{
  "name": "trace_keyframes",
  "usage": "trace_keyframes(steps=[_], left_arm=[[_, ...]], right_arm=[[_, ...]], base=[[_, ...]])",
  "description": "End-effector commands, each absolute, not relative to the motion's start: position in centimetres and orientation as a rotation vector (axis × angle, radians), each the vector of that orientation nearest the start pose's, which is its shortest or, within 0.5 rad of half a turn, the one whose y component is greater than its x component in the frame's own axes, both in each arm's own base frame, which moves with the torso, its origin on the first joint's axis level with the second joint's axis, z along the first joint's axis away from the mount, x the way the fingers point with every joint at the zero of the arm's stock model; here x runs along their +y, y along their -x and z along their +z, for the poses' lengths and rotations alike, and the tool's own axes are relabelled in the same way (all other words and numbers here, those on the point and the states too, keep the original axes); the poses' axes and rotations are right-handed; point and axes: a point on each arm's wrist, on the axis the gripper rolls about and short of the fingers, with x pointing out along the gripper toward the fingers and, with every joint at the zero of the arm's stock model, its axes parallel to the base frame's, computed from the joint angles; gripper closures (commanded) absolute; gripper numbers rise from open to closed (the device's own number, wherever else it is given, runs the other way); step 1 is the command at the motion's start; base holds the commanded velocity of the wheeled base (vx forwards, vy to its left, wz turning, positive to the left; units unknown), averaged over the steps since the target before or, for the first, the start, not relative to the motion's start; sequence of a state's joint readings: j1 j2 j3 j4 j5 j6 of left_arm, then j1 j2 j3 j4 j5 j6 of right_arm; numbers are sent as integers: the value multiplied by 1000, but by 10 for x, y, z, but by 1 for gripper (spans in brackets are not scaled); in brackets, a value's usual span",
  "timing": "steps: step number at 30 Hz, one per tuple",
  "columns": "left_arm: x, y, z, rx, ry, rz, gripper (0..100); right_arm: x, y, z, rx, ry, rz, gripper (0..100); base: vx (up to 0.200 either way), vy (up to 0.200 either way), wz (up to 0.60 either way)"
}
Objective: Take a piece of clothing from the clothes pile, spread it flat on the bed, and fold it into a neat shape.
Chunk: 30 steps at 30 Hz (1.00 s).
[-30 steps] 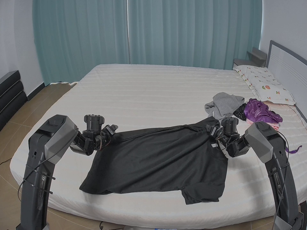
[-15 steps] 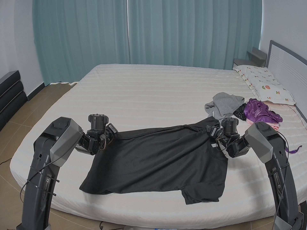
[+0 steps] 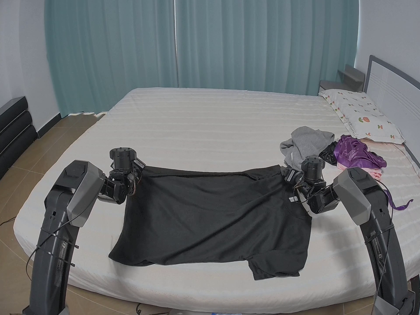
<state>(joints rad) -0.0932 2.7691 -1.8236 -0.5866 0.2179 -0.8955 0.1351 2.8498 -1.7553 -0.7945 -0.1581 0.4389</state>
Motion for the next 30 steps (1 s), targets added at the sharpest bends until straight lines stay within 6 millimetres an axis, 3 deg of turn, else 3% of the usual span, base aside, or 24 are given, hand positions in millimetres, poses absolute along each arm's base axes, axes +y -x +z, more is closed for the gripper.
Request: trace_keyframes(steps=[1, 8, 13, 22, 29, 30], left_arm=[[-44, -537, -31, 280, 828, 278, 100], [-41, -538, -28, 258, 834, 279, 100], [-29, -543, -15, 149, 852, 285, 100], [-12, -546, -10, 115, 852, 301, 100], [-11, -542, -18, 192, 833, 325, 100], [-11, -541, -19, 223, 825, 339, 0]], right_arm=[[73, -533, -68, 267, -398, -79, 0], [73, -539, -67, 237, -403, -87, 0], [72, -538, -68, 239, -404, -92, 0], [71, -534, -60, 241, -428, -117, 0], [69, -525, -47, 260, -474, -131, 0], [69, -520, -45, 275, -485, -135, 0]], base=[[0, 0, 0], [0, 0, 0], [0, 0, 0], [0, 0, 0], [0, 0, 0], [0, 0, 0]])
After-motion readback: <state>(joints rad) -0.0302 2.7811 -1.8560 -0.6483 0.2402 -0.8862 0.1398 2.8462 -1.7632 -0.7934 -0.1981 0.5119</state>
